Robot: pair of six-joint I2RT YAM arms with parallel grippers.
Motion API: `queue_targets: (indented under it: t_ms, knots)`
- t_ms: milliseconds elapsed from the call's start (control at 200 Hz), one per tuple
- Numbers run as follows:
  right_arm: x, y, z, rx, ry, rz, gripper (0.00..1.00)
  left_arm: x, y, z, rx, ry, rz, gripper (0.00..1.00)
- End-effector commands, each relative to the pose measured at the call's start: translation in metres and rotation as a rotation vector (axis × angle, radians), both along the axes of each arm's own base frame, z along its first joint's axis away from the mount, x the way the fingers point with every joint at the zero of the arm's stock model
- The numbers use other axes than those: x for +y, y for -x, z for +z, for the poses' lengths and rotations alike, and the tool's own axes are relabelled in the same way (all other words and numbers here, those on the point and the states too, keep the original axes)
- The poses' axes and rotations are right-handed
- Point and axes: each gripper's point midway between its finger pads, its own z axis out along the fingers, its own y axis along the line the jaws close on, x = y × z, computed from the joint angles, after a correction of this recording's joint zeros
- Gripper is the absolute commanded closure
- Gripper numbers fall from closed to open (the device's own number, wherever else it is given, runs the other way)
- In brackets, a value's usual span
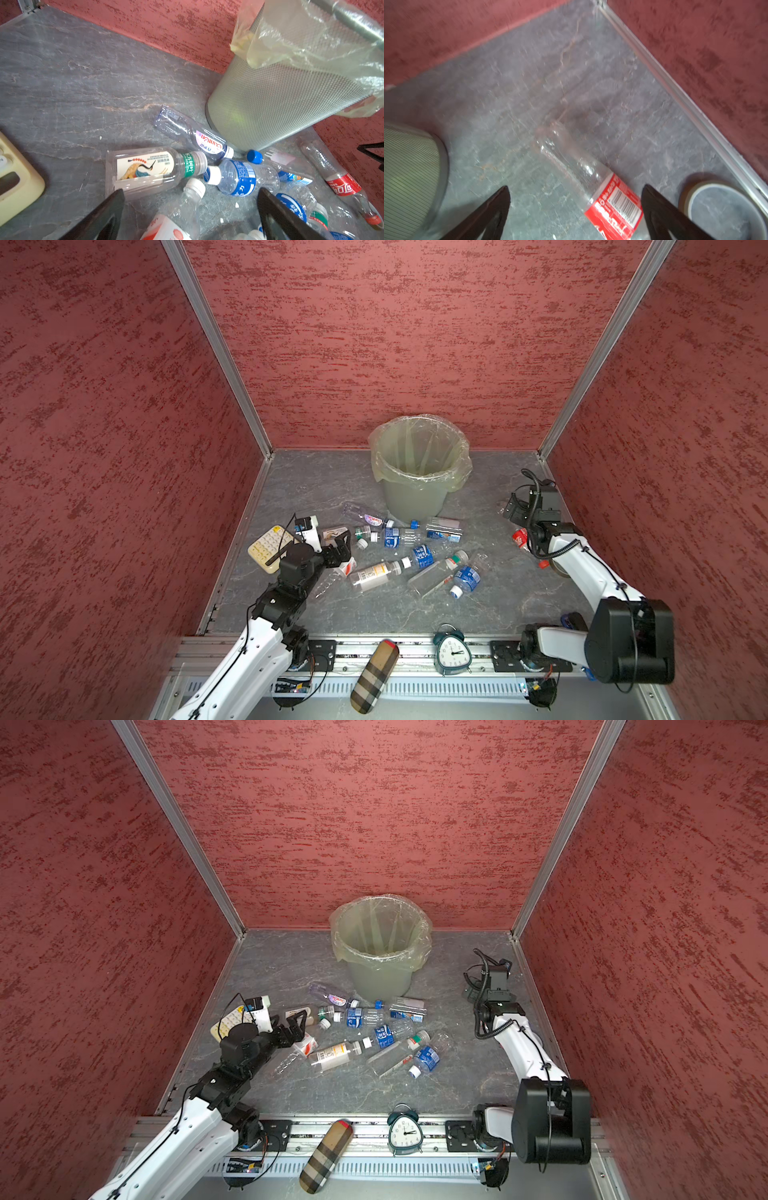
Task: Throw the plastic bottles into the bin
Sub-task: 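Reach the right gripper to the red-labelled bottle while the left moves over bottles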
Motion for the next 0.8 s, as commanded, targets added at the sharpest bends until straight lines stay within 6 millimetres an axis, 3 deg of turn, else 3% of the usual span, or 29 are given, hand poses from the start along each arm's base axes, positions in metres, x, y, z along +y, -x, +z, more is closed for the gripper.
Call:
queue_targets:
  t_ms: [0,200,271,296,616,797]
  knots:
    - [0.004,0.006,-0.025,0.100,-0.010,0.015,0.01,-0.004,0.008,-0.008,0.020,-0.002,-0.036,0.01]
    - [0.007,0.007,-0.058,0.176,-0.026,0.022,0.01,-0.019,0.005,-0.012,0.038,0.001,-0.116,0.01]
    - [0.007,0.007,-0.060,0.175,-0.031,0.025,0.01,-0.022,0.003,-0.015,0.054,0.005,-0.130,0.01]
    - [0.007,0.008,-0.070,0.203,-0.033,0.025,0.01,-0.023,0.003,-0.017,0.061,0.005,-0.134,0.01]
    - [0.020,0.008,-0.091,0.254,-0.078,0.072,0.01,-0.020,-0.001,-0.019,0.077,0.041,-0.129,0.01]
    - [0.024,0.007,-0.087,0.253,-0.057,0.085,0.02,-0.018,-0.002,-0.020,0.081,0.052,-0.124,0.01]
